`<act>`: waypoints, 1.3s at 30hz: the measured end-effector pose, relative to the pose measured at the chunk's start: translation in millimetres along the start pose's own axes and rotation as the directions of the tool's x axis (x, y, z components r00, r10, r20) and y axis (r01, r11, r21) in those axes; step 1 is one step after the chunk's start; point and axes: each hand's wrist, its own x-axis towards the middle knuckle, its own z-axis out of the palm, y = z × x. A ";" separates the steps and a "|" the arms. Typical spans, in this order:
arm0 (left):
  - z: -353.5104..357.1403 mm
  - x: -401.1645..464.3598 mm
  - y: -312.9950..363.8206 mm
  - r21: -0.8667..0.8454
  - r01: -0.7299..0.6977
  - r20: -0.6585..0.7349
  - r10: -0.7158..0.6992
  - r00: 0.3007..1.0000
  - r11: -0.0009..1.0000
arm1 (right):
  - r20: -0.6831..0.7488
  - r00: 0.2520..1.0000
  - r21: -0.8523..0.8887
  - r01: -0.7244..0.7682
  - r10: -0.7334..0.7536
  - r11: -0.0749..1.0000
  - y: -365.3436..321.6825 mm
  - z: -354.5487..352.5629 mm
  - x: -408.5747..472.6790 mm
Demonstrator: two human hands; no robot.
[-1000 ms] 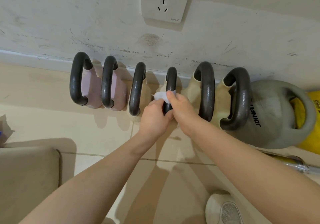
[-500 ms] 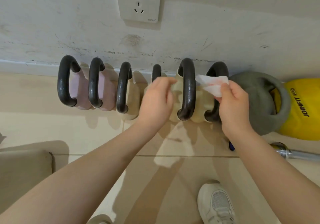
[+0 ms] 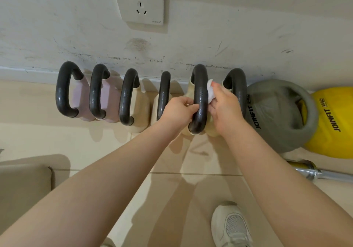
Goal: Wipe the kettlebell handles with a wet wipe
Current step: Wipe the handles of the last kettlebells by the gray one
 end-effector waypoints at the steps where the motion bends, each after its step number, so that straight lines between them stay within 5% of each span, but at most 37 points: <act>1: -0.5 0.5 0.1 -0.015 0.003 -0.001 -0.003 1.000 1.000 | -0.006 1.000 0.015 -0.006 0.006 1.000 0.2 1.0 0.5; 7: -3.6 3.8 1.7 -0.018 0.027 -0.011 -0.027 1.000 0.999 | -0.044 0.988 -0.095 0.141 -0.145 0.986 14.7 -3.4 1.0; 10: -3.2 1.9 3.9 0.005 0.034 -0.025 -0.034 0.999 0.999 | -0.048 0.998 0.042 0.044 -0.041 0.998 5.7 4.5 15.4; 16: -4.8 3.2 5.8 0.012 0.051 -0.016 -0.051 0.999 0.999 | 0.042 0.990 -0.138 -0.128 0.135 0.982 6.1 5.3 24.1; 20: -4.5 5.2 9.4 0.075 0.053 -0.012 -0.053 0.999 0.996 | 0.012 0.978 -0.045 -0.210 0.210 0.977 -13.8 14.2 43.2; 27: -7.0 8.1 10.1 0.047 0.088 0.013 -0.089 0.996 0.995 | 0.206 0.955 -0.095 -0.196 0.212 0.976 1.6 -4.7 39.6; 30: -7.5 9.4 10.2 0.021 0.103 0.021 -0.103 0.994 0.994 | 0.162 0.963 -0.008 -0.215 0.214 0.977 -2.3 2.5 53.1; 35: -9.5 10.7 4.6 -0.036 0.126 0.045 -0.124 0.991 0.991 | 0.161 0.977 -0.211 -0.101 0.137 0.972 13.5 -3.4 24.0; 39: -9.9 9.8 5.5 -0.068 0.143 0.072 -0.139 0.988 0.987 | 0.229 0.965 -0.253 0.189 -0.131 0.949 43.9 -24.0 -16.0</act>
